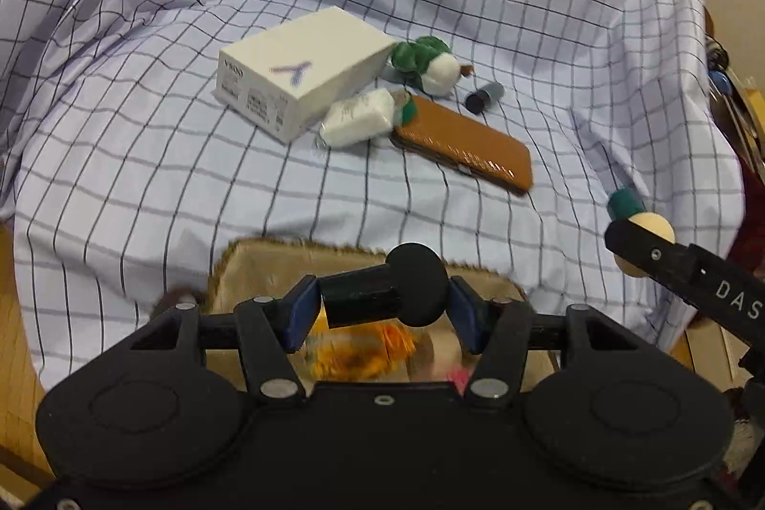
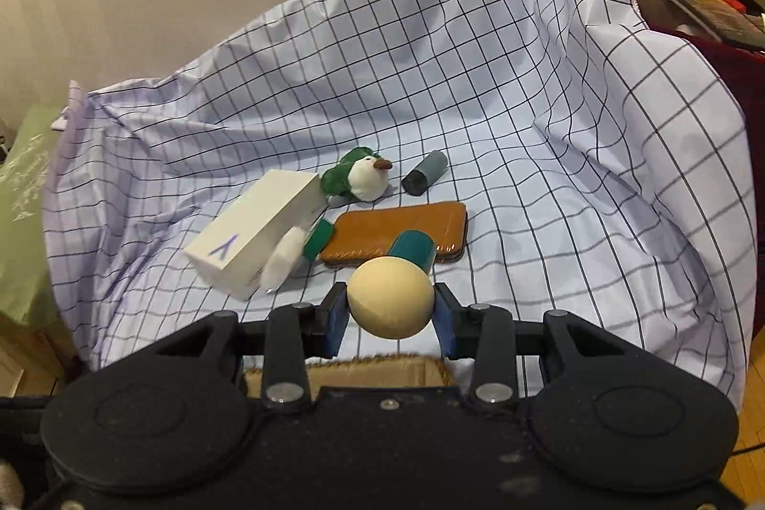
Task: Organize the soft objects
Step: 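Carry the black cylinder and beige ball stick over the basket with both tools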
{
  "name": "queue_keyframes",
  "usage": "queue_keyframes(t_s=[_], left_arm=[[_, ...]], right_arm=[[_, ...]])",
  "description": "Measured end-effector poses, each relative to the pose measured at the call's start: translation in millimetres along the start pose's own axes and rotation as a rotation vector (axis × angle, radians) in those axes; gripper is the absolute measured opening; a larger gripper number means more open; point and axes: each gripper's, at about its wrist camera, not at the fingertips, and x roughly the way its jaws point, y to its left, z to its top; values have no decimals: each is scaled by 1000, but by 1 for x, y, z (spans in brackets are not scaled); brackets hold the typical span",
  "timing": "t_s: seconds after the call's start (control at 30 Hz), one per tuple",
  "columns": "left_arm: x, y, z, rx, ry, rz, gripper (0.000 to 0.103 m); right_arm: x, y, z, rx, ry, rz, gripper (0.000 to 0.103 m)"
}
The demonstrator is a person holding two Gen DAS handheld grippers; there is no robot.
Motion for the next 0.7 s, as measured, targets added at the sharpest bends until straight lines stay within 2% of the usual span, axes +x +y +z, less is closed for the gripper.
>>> queue_keyframes(t_s=[0.37,0.7], left_arm=[[-14,-14,-43,40,28,-14,55],[-12,-19,-62,51,60,-17,55]], right_arm=[[-40,4,-34,-1,-15,31,37],[-55,-2,-45,15,-16,33,37]])
